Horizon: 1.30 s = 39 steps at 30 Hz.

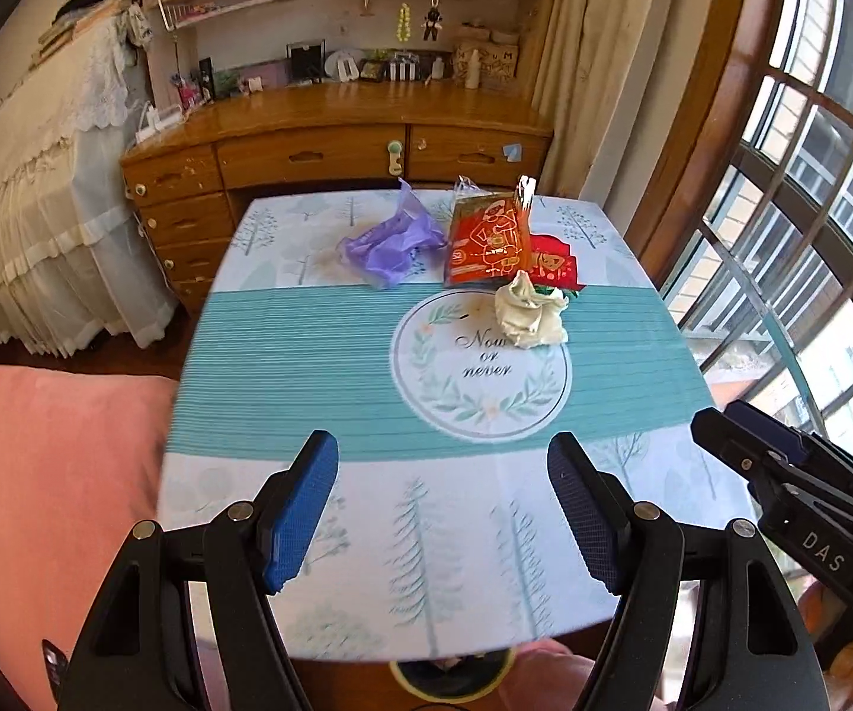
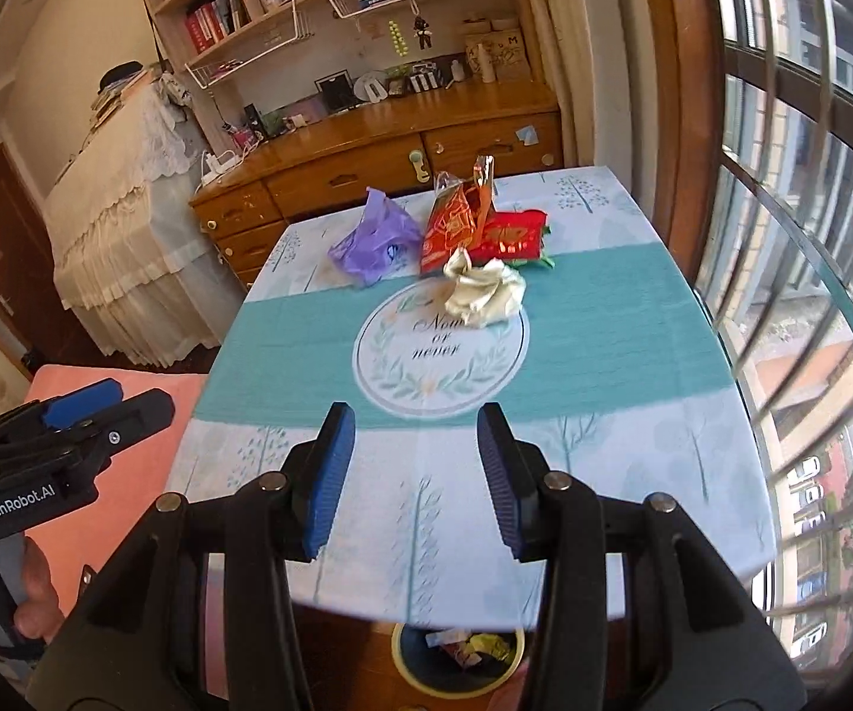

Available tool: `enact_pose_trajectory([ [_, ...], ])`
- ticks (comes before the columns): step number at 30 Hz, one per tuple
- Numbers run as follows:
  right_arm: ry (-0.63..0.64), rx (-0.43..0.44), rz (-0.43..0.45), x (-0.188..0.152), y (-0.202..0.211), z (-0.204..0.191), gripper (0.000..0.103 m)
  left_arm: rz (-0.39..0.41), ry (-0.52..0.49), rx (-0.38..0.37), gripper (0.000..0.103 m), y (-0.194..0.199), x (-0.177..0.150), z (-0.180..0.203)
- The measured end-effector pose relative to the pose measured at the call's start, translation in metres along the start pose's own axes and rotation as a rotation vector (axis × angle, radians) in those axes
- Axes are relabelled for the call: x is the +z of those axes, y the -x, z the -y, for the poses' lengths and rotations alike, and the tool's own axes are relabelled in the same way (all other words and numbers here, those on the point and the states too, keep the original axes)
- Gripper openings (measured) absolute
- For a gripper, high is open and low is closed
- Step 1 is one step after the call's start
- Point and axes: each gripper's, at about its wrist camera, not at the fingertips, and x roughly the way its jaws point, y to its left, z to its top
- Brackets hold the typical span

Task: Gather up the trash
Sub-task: 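Close the left tool on beige crumpled tissue while the right tool grasps the red envelope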

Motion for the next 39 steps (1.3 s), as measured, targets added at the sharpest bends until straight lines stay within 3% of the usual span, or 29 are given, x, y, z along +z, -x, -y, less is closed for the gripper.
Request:
enact_pose_trajectory([
  [10, 0.104, 0.055, -0.067, 0.110, -0.119, 0.094, 0.040, -0.173, 0.193, -0.037, 0.075, -0.158, 0.091, 0.038],
  [17, 0.054, 0.082, -0.147, 0.145, -0.206, 0.147, 0.040, -0.290, 0.321, -0.027, 0.075, -0.258, 0.115, 0.038],
  [24, -0.018, 0.118, -0.202, 0.153, -0.258, 0.181, 0.040, -0.318, 0.399, -0.074, 0.075, -0.300, 0.121, 0.037],
  [32, -0.101, 0.154, -0.252, 0.148, -0.283, 0.198, 0.040, -0.375, 0.415, -0.036, 0.074, -0.332, 0.111, 0.037],
  [39, -0.122, 0.206, -0.277, 0.156, -0.312, 0.198, 0.040, -0.406, 0.449, -0.063, 0.073, -0.355, 0.099, 0.041],
])
